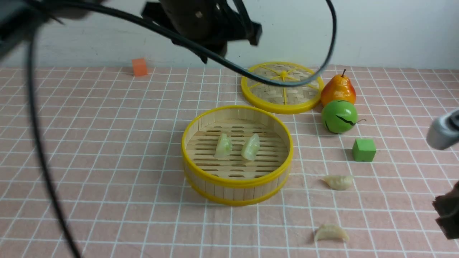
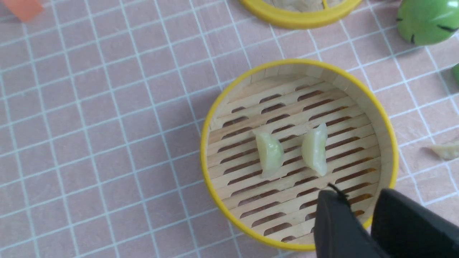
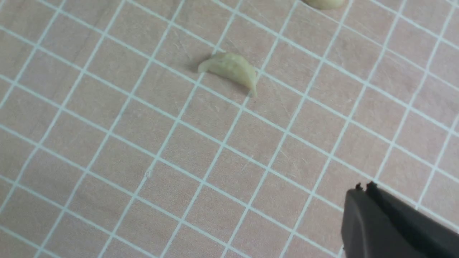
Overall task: Put the dumplings into the steamer on the table with the pink tablecloth.
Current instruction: 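Reach for and grasp a dumpling lying on the table beside the steamer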
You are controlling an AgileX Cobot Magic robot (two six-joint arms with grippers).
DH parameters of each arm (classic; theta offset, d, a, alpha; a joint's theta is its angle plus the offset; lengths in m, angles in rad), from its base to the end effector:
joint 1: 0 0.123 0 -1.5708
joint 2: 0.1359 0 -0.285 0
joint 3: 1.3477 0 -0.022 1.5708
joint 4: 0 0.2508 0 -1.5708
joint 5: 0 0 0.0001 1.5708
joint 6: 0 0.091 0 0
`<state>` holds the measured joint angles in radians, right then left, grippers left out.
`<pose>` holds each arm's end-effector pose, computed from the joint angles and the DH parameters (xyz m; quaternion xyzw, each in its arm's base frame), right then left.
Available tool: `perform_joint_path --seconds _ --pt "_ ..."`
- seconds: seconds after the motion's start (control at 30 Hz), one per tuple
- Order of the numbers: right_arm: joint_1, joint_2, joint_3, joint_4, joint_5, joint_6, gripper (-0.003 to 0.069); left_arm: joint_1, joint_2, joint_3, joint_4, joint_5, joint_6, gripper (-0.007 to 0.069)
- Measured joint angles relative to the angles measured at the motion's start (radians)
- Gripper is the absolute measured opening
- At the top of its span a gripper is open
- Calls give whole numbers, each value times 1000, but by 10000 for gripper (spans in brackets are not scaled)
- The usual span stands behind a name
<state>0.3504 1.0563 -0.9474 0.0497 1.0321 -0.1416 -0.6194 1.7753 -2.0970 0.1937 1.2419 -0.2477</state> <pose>0.1778 0.0691 0.3253 -0.2287 0.9391 0.0504 0.2517 0.3166 -0.2054 0.4456 0.1677 0.9131 -0.0631 0.3663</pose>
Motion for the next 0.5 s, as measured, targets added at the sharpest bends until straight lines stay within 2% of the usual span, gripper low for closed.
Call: perform_joint_path --seconds 0.17,0.37,0.4,0.5 --pt "12 96 -25 95 -2 -177 -20 0 -246 192 -9 4 8 -14" --pt "76 166 -59 143 -2 -305 22 0 -520 527 -53 -5 -11 -14" --pt "103 190 -69 146 -2 -363 67 0 -610 652 -68 -33 -23 -14" --pt "150 237 -76 147 -22 -447 185 0 -751 847 -86 -102 -31 -14"
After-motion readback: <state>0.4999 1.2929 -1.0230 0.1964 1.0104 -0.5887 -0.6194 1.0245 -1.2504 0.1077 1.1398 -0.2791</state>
